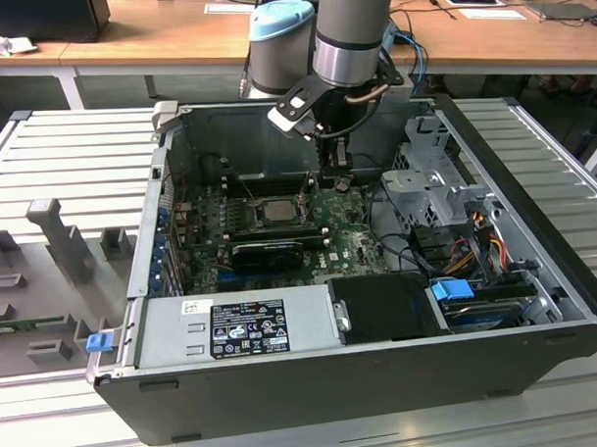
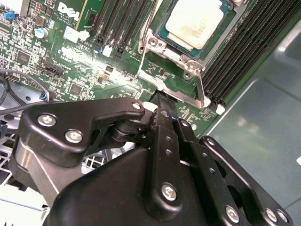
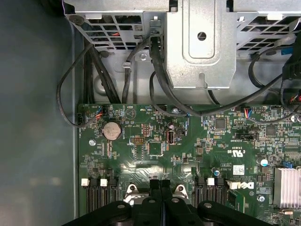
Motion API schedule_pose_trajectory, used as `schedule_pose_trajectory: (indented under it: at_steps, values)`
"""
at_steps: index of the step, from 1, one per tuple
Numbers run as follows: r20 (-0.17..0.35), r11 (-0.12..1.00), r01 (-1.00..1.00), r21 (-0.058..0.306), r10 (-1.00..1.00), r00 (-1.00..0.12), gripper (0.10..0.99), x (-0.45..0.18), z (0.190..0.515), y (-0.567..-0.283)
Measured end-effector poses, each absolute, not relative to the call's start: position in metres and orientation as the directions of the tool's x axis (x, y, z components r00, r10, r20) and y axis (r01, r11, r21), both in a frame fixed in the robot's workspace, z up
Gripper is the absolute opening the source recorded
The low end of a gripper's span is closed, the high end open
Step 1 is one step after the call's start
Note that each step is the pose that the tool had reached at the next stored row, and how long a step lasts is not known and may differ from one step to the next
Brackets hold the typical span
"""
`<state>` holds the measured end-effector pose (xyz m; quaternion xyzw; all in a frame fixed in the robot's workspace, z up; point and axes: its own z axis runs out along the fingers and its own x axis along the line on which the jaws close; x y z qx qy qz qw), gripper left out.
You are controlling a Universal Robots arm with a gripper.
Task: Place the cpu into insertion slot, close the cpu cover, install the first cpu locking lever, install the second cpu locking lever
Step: 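Close the cpu cover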
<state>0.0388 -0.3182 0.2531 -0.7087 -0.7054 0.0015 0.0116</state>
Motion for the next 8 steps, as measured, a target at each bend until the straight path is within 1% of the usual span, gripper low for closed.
schedule_pose_trajectory:
  at_steps: [8]
  values:
    - [0.014, -0.005, 1.000, -0.018, 1.000, 0.005, 0.106, 0.0378, 0.2531, -0.3182]
